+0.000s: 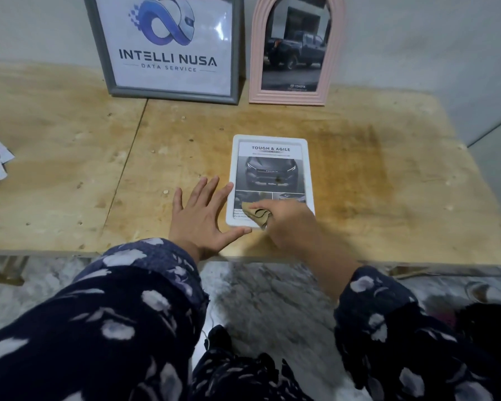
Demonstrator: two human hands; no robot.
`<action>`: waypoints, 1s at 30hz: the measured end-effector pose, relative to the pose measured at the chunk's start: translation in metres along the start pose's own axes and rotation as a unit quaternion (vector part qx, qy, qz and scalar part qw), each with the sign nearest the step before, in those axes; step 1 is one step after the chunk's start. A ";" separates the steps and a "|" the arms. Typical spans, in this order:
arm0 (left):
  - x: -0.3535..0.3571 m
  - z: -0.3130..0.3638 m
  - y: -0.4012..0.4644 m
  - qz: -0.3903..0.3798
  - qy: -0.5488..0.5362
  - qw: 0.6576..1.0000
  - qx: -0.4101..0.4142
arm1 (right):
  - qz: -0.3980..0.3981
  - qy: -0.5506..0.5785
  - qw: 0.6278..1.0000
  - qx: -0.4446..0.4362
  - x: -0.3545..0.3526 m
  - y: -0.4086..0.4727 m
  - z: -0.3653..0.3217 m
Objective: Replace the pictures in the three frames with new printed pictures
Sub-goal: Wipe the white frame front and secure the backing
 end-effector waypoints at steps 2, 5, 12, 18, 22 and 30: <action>0.000 0.001 0.000 -0.003 0.011 1.000 0.008 | -0.126 0.132 0.980 0.075 -0.022 0.016 0.009; 0.001 0.000 0.000 -0.008 0.025 0.999 0.025 | -0.085 0.274 0.940 0.183 -0.055 0.047 0.022; 0.001 -0.003 0.001 -0.003 0.015 1.000 0.022 | 0.016 0.042 0.993 0.105 -0.056 0.109 0.028; 0.002 -0.003 0.001 0.006 0.008 1.000 0.018 | -0.040 -0.076 0.994 0.069 -0.006 0.079 0.029; 0.002 -0.002 0.000 0.003 0.013 1.000 0.015 | -0.053 -0.035 0.996 0.055 -0.005 0.051 0.022; -0.002 0.000 -0.001 -0.005 0.007 1.000 0.007 | -0.065 -0.003 0.998 -0.007 0.003 -0.005 0.007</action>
Point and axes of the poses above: each hand's wrist, its own y-axis towards the middle knuckle, its own x-axis out of the palm, z = x × y, the point moved 1 cm from there along y, towards the middle knuckle
